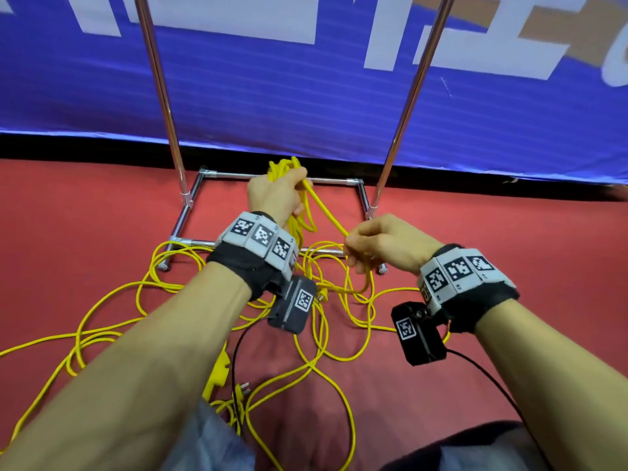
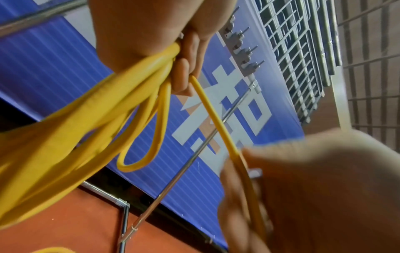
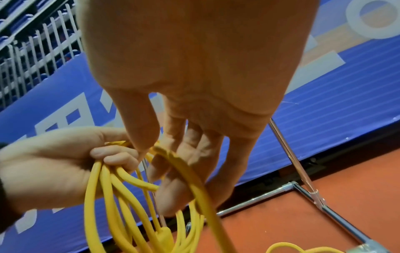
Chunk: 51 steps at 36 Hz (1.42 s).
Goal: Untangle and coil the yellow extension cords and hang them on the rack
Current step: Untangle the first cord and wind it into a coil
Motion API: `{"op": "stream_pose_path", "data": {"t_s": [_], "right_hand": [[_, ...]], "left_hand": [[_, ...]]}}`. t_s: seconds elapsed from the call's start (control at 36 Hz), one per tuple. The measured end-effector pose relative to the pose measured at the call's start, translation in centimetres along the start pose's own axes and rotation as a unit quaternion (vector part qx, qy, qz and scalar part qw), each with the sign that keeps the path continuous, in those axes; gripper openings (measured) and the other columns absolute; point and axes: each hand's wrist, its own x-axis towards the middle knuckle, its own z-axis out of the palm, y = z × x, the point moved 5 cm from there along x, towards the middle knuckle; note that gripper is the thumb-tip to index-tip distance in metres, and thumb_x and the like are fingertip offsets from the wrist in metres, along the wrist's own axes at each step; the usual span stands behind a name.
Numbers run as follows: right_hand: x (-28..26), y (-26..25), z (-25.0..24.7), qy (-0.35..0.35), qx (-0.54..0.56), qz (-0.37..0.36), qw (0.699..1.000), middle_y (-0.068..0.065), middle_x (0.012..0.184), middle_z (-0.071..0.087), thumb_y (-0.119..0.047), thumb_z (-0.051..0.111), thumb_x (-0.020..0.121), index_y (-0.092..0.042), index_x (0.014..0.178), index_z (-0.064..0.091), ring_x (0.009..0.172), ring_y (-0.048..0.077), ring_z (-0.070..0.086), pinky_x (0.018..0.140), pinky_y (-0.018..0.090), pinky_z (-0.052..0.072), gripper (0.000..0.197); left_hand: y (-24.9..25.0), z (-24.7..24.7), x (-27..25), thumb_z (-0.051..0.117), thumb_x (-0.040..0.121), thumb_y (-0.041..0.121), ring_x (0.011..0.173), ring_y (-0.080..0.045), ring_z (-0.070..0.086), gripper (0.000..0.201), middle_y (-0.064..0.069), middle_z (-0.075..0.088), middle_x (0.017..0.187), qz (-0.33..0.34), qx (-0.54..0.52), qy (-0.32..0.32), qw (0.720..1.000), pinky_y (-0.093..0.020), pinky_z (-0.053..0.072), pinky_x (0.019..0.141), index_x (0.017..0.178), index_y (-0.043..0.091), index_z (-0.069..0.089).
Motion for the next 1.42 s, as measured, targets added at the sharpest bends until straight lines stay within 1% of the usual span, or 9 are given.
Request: {"op": "stream_pose_path", "data": {"t_s": [0.33, 0.44, 0.58, 0.75, 0.92, 1.17, 1.22, 1.33, 1.42], "right_hand": [[0.4, -4.6, 1.1, 0.045, 0.029, -0.129, 0.99, 0.005, 0.054, 0.059, -0.016, 0.044, 0.102, -0.003, 0.081, 0.062, 0.039, 0.017, 0.04, 0.047, 0.027, 0.034, 0.031], [1.2, -4.6, 1.2, 0.048, 0.054, -0.113, 0.991, 0.005, 0.05, 0.056, -0.018, 0.041, 0.103, -0.01, 0.079, 0.058, 0.034, 0.017, 0.047, 0.038, 0.02, 0.031, 0.031], [1.1, -3.1, 1.8, 0.011, 0.096, -0.055, 0.994, 0.01, 0.051, 0.057, -0.025, 0.038, 0.104, -0.005, 0.08, 0.057, 0.039, 0.021, 0.056, 0.038, 0.022, 0.039, 0.037], [-0.3, -0.3, 1.6, -0.036, 0.099, 0.005, 0.994, 0.013, 0.061, 0.057, -0.012, 0.036, 0.103, -0.004, 0.082, 0.058, 0.068, 0.031, 0.065, 0.061, 0.032, 0.048, 0.032], [-0.3, -1.3, 1.9, -0.039, 0.047, -0.045, 0.997, 0.01, 0.054, 0.056, -0.015, 0.034, 0.105, -0.008, 0.093, 0.056, 0.038, 0.018, 0.05, 0.045, 0.027, 0.041, 0.026], [1.2, -4.0, 2.3, 0.029, 0.042, -0.108, 0.993, -0.001, 0.042, 0.053, -0.017, 0.032, 0.106, -0.016, 0.09, 0.056, 0.031, 0.012, 0.04, 0.04, 0.021, 0.03, 0.029], [1.3, -4.2, 2.3, 0.031, 0.036, -0.109, 0.993, 0.001, 0.044, 0.052, -0.017, 0.032, 0.105, -0.016, 0.089, 0.057, 0.031, 0.012, 0.039, 0.04, 0.021, 0.031, 0.029], [1.1, -3.9, 2.2, 0.034, 0.057, -0.094, 0.993, 0.003, 0.043, 0.052, -0.017, 0.034, 0.105, -0.01, 0.09, 0.057, 0.03, 0.012, 0.04, 0.038, 0.018, 0.031, 0.028], [0.9, -3.1, 2.2, 0.013, 0.083, -0.065, 0.994, 0.005, 0.045, 0.052, -0.02, 0.036, 0.104, -0.005, 0.083, 0.056, 0.034, 0.016, 0.046, 0.041, 0.022, 0.034, 0.033]], "left_hand": [[-0.5, -0.1, -0.7, 0.069, 0.087, 0.025, 0.03, -0.016, 0.032, 0.034, -0.022, 0.049, 0.073, -0.025, 0.051, -0.06, 0.997, -0.02, 0.027, 0.036, 0.066, 0.0, 0.061], [-0.7, 0.7, -1.4, 0.069, 0.086, 0.021, 0.032, -0.019, 0.033, 0.034, -0.011, 0.039, 0.038, -0.05, 0.052, -0.072, 0.995, -0.024, 0.028, 0.039, 0.059, 0.004, 0.057], [-0.1, 0.9, -1.3, 0.057, 0.091, 0.006, 0.028, -0.011, 0.032, 0.032, -0.015, 0.049, 0.059, -0.037, -0.001, -0.069, 0.997, -0.018, 0.028, 0.034, 0.06, 0.002, 0.055], [0.8, 0.6, -0.4, 0.053, 0.092, 0.004, 0.028, -0.01, 0.03, 0.036, -0.008, 0.054, 0.053, -0.004, -0.007, -0.047, 0.999, -0.018, 0.027, 0.034, 0.056, 0.005, 0.054], [1.1, -0.1, 0.0, 0.058, 0.094, 0.013, 0.027, -0.011, 0.032, 0.035, -0.01, 0.053, 0.055, -0.014, -0.034, -0.045, 0.998, -0.018, 0.028, 0.035, 0.06, 0.006, 0.054], [0.8, 0.5, -1.5, 0.068, 0.086, 0.014, 0.029, -0.016, 0.034, 0.022, -0.014, 0.044, 0.061, -0.051, -0.019, -0.089, 0.995, -0.023, 0.029, 0.039, 0.079, -0.003, 0.056], [0.7, 0.6, -1.8, 0.066, 0.086, 0.009, 0.028, -0.016, 0.034, 0.023, -0.014, 0.044, 0.067, -0.058, -0.017, -0.091, 0.994, -0.021, 0.03, 0.037, 0.069, -0.001, 0.054], [0.7, 0.5, -2.0, 0.06, 0.088, 0.01, 0.029, -0.019, 0.039, 0.027, -0.009, 0.042, 0.042, -0.057, 0.011, -0.057, 0.997, -0.021, 0.036, 0.038, 0.063, 0.002, 0.053], [0.7, 0.9, -2.2, 0.053, 0.091, 0.007, 0.043, -0.021, 0.059, 0.025, -0.008, 0.052, 0.051, -0.067, -0.025, -0.06, 0.996, -0.031, 0.054, 0.049, 0.066, 0.001, 0.053]]}}
